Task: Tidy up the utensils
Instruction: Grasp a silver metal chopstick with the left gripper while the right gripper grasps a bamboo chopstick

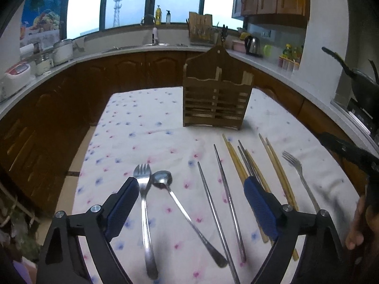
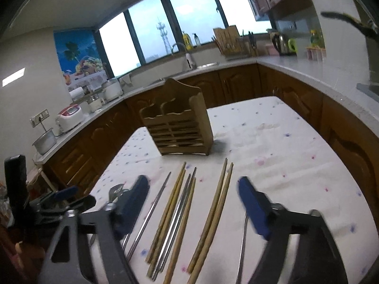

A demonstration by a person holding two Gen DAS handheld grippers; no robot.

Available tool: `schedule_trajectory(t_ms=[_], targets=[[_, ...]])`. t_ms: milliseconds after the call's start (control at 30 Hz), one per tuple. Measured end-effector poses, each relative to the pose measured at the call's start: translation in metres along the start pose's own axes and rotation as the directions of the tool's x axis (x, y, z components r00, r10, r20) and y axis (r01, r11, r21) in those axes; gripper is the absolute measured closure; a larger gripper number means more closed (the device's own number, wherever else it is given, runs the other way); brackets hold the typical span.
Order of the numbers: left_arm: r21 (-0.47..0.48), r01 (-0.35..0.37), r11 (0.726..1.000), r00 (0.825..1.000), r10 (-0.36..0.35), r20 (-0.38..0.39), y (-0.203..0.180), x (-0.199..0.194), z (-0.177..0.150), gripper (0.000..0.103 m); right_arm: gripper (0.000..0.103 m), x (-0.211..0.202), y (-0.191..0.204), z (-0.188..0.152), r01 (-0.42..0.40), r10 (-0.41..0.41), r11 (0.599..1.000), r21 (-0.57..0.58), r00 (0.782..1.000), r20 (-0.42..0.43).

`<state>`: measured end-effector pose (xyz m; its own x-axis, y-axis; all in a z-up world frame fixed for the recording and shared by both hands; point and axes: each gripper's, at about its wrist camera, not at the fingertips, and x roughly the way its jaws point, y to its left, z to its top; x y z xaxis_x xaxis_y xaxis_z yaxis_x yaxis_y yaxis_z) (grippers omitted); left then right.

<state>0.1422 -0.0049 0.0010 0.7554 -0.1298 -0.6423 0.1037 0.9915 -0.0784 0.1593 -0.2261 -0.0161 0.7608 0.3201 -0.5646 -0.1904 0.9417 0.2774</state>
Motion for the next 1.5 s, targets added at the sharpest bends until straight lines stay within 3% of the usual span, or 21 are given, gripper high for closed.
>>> schedule_trajectory(t_ms=[200, 333, 500, 733, 900, 1033, 1200, 1233, 1300, 1400, 1500], targets=[[-0.005, 0.041, 0.999, 0.996, -0.041, -0.084, 0.0, 0.037, 0.017, 0.026, 0.058, 0.047, -0.01, 0.018, -0.004, 0.006, 1.0, 0.021, 0.995, -0.101], [0.001, 0.05, 0.999, 0.989, -0.049, -0.14, 0.001, 0.06, 0.025, 0.035, 0.058, 0.077, -0.018, 0.025, -0.005, 0.011, 0.999, 0.035, 0.986, -0.169], [0.028, 0.043, 0.999, 0.976, -0.036, -0.216, -0.003, 0.097, 0.035, 0.058, 0.07, 0.104, -0.024, 0.029, 0.007, 0.0, 0.999, 0.031, 0.972, -0.234], [0.036, 0.041, 0.999, 0.956, -0.028, -0.293, -0.005, 0.136, 0.041, 0.059, 0.076, 0.132, -0.032, 0.029, 0.023, -0.019, 1.0, 0.012, 0.953, -0.301], [0.046, 0.044, 0.998, 0.94, -0.026, -0.341, -0.008, 0.154, 0.04, 0.068, 0.078, 0.155, -0.038, 0.029, 0.056, -0.052, 0.998, 0.0, 0.937, -0.346], [0.065, 0.041, 0.997, 0.941, -0.017, -0.337, -0.01, 0.159, 0.042, 0.071, 0.08, 0.168, -0.045, 0.027, 0.083, -0.077, 0.997, 0.0, 0.924, -0.375], [0.076, 0.046, 0.996, 0.944, -0.018, -0.331, -0.011, 0.161, 0.042, 0.095, 0.081, 0.174, -0.043, 0.03, 0.095, -0.101, 0.995, -0.033, 0.919, -0.381], [0.072, 0.049, 0.996, 0.945, -0.023, -0.325, -0.01, 0.161, 0.042, 0.095, 0.081, 0.174, -0.042, 0.03, 0.093, -0.101, 0.995, -0.038, 0.919, -0.381], [0.07, 0.052, 0.996, 0.948, -0.027, -0.318, -0.008, 0.159, 0.041, 0.097, 0.096, 0.173, -0.043, 0.029, 0.1, -0.111, 0.994, -0.048, 0.918, -0.382], [0.048, 0.06, 0.997, 0.951, -0.043, -0.307, -0.006, 0.154, 0.041, 0.098, 0.097, 0.17, -0.046, 0.031, 0.071, -0.07, 0.997, -0.012, 0.921, -0.383], [0.026, 0.077, 0.997, 0.96, -0.067, -0.271, -0.001, 0.14, 0.046, 0.099, 0.098, 0.157, -0.039, 0.034, 0.031, -0.025, 0.999, 0.012, 0.938, -0.345]])
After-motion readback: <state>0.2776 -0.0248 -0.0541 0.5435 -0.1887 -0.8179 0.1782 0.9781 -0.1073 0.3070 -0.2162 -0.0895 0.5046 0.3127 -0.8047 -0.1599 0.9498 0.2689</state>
